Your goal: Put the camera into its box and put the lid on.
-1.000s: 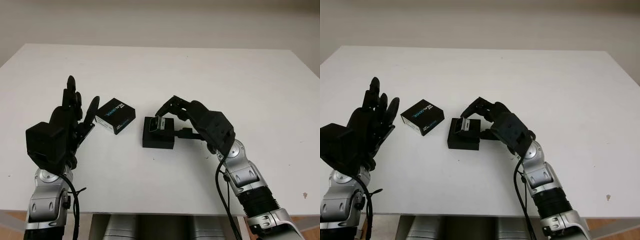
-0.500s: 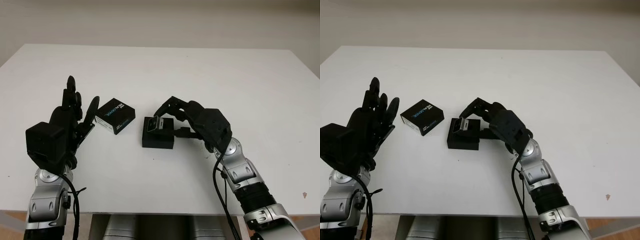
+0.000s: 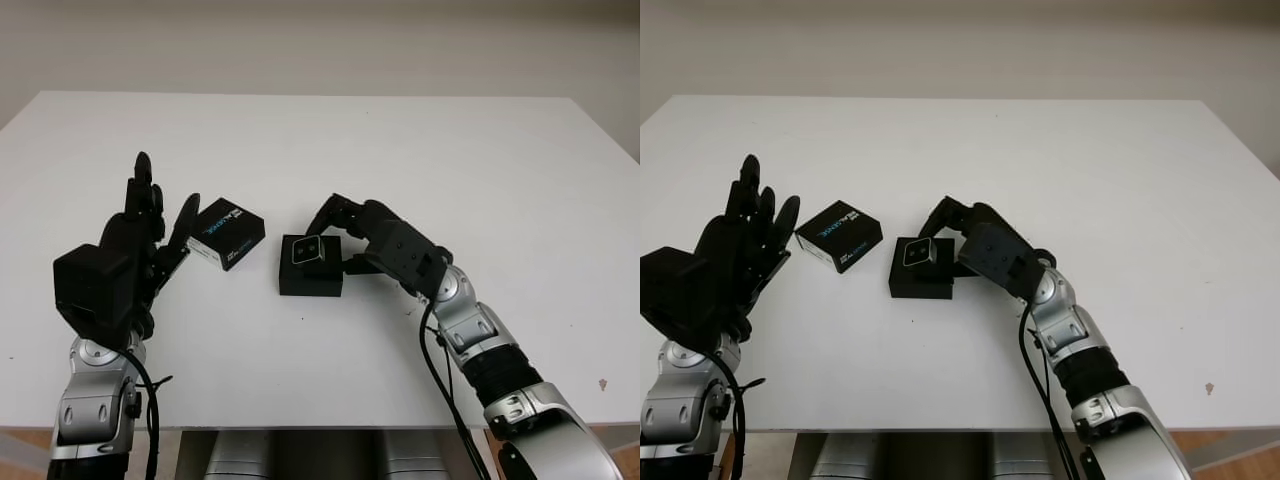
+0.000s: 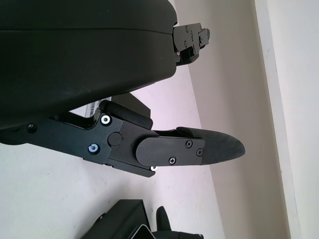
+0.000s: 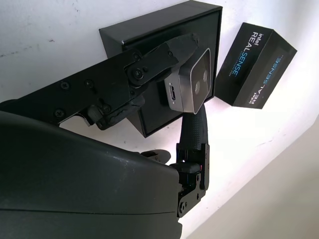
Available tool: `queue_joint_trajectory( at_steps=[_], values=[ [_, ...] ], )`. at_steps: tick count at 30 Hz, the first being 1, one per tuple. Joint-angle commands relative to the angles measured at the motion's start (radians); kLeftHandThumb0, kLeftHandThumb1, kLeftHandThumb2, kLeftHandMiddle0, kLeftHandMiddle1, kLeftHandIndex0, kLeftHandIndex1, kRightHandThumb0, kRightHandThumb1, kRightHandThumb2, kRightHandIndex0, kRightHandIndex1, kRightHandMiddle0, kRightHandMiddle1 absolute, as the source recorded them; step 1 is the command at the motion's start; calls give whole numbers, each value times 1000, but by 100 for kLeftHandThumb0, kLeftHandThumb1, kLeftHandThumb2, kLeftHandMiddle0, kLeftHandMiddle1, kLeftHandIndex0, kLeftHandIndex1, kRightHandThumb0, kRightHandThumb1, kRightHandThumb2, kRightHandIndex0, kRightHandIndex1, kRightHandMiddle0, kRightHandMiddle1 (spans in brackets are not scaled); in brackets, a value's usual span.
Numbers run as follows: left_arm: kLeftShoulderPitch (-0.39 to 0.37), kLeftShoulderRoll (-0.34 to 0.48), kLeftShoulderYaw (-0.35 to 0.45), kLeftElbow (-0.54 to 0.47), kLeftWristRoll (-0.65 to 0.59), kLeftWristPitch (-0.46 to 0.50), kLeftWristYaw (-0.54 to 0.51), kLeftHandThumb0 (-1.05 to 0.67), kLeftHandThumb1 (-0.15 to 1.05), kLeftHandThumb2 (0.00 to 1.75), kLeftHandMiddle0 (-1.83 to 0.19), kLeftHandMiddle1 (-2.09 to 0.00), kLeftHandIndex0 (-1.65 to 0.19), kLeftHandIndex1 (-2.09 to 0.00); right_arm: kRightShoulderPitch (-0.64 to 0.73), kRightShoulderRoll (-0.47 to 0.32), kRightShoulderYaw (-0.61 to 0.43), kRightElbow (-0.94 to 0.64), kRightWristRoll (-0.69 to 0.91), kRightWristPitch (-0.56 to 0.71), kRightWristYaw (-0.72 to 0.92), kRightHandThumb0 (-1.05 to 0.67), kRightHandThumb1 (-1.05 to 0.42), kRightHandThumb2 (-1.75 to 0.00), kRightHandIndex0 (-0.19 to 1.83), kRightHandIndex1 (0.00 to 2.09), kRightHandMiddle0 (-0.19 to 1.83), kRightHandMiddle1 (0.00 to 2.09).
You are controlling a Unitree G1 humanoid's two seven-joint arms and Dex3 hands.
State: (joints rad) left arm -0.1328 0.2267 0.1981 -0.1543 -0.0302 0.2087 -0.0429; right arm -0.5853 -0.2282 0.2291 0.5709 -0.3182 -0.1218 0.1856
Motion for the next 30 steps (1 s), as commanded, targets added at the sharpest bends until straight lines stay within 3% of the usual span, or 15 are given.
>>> queue_joint_trajectory(
  at_steps=[1,12,18,21,26,30],
  values=[
    [4,1,-2,-22,0,4,-1,-70,105,38,14,-5,17,-5,2,-5,27,22,-28,-13,-7,-39,-91,-5,37,4,38,163],
    [6,1,-6,-19,14,-6,2,-70,105,39,15,-5,16,-5,28,-26,73,-15,-113,-70,-44,-41,-90,-5,39,5,45,161],
    [10,-3,-4,-26,16,1,7,-70,105,38,14,-6,17,-5,49,-56,123,-83,-186,-66,-21,-47,-93,-6,35,3,36,150],
    [13,-3,-2,-30,12,1,6,-70,105,38,14,-6,16,-5,63,-82,144,-136,-228,-61,-5,-53,-95,-6,25,1,16,110],
    [17,0,-2,-39,8,11,3,-70,105,38,14,-5,17,-5,89,-118,153,-200,-284,-94,-52,-57,-96,-5,8,2,15,47],
    [19,3,-4,-47,16,17,6,-71,105,38,14,-6,17,-5,107,-156,146,-208,-325,-212,-174,-56,-95,-5,5,2,13,36]
  ],
)
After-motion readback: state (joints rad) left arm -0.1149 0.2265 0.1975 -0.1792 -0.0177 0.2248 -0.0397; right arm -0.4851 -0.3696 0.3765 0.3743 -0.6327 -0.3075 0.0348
